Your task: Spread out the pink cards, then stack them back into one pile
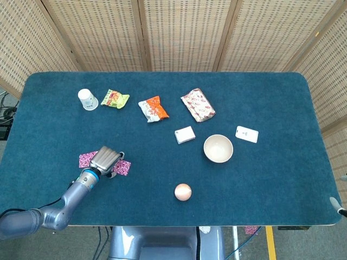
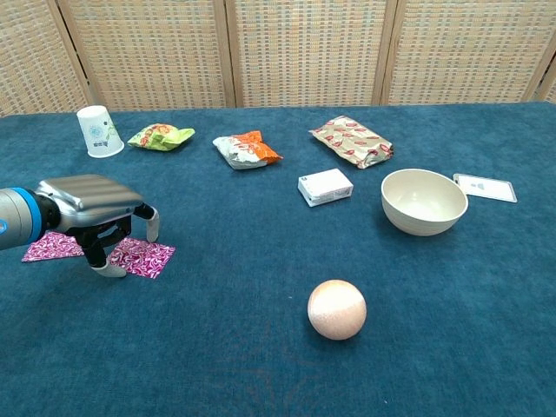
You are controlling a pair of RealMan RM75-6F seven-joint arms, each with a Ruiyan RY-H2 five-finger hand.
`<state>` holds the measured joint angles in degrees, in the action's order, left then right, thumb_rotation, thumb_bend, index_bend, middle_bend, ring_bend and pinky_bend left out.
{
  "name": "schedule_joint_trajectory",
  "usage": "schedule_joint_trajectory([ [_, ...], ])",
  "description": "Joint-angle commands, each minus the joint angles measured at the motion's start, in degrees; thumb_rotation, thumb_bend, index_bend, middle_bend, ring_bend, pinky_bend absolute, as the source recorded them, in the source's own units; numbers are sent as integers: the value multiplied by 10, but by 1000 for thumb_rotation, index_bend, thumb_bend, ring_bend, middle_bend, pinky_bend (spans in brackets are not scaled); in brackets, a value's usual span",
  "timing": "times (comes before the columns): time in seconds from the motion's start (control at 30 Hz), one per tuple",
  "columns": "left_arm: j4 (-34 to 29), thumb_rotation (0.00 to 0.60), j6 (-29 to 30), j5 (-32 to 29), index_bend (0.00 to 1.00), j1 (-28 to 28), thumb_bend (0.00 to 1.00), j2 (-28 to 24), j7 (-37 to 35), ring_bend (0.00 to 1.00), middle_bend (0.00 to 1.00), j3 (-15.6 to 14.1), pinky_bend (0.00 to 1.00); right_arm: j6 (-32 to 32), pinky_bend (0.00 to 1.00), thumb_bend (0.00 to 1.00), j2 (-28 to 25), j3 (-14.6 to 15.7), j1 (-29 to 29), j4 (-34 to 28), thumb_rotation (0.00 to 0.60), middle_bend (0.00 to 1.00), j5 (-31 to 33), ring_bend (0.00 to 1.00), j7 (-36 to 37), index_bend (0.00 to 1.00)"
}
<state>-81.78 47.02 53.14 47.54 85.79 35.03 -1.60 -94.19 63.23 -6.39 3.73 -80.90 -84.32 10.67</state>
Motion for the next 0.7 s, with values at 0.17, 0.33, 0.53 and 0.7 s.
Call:
schedule_joint_trajectory([
  [0.17, -1, 535, 0, 0, 408, -2, 255, 0, -2, 791, 812, -1, 678, 1, 139, 234, 0, -1, 0, 0, 600, 319, 1, 162, -1, 348],
  [0.33, -1, 534, 2, 2, 416, -3, 257, -1, -4, 792, 812, 0, 678, 1, 139, 234, 1, -1, -1, 0, 600, 319, 0, 162, -1, 348],
  [0.53, -3, 538, 1, 5, 424, -5, 262, -3, -11, 792, 813, 1, 678, -1, 139, 234, 1, -1, 0, 0, 600, 319, -2, 162, -1, 348],
  [0.7, -3, 538, 1, 9, 432, -6, 265, -4, -15, 792, 813, 1, 678, -2, 139, 234, 1, -1, 1, 0, 600, 319, -2, 162, -1, 348],
])
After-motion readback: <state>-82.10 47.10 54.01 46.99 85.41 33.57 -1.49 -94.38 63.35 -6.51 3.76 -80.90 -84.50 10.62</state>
